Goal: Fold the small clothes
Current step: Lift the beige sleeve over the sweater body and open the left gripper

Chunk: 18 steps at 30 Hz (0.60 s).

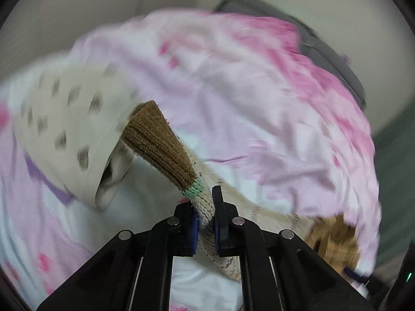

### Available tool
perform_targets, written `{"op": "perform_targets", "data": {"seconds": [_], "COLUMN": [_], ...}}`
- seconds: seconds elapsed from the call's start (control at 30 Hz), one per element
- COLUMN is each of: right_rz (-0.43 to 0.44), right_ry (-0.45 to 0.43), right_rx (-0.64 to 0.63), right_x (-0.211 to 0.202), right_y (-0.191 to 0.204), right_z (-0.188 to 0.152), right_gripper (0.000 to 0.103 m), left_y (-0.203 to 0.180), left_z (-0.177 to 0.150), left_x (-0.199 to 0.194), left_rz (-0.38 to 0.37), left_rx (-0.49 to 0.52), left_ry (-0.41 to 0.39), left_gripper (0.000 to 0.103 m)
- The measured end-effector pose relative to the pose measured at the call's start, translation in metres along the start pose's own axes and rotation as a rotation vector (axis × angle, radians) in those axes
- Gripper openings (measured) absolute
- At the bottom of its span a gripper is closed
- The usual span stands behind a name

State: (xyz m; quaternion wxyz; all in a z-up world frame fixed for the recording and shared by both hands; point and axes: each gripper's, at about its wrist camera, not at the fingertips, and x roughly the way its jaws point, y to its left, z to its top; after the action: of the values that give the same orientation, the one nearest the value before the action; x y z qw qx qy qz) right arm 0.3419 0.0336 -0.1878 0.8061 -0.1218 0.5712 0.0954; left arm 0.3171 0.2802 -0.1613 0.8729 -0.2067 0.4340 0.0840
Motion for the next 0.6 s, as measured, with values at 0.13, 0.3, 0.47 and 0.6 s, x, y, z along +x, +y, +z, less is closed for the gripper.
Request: {"op": "perform_targets", "data": {"seconds": [0.13, 0.3, 0.47, 0.6], "right_rz": [-0.024, -0.072, -0.166, -0.226], "right_ry": [-0.036, -0.084, -0.126, -0.118], "right_rx": [0.067, 0.183, 0.286, 0.362], "right_x": [-0.025, -0.059, -0.089, -0.098], "right_y": [-0.04, -0.103, -0.17, -0.217], "right_z": [-0.016, -0.043, -0.081, -0.115], "right_gripper": [0.064, 0.064, 0.064, 0.064], "left_y": [-0.07, -0.171, -0.265, -0.32], "left_z": [-0.004, -0.026, -0.069, -0.108], "left_x": [-0.037, -0.061, -0.048, -0.022], "left_rz": [-0.04, -0.127, -0.19, -0.203], "left_rx": [0.159, 0.346, 0.492, 0.557], "left_ry": [-0.041, -0.063, -0.05, -0.011], "left_gripper": [0.011, 0.011, 0.011, 0.011]}}
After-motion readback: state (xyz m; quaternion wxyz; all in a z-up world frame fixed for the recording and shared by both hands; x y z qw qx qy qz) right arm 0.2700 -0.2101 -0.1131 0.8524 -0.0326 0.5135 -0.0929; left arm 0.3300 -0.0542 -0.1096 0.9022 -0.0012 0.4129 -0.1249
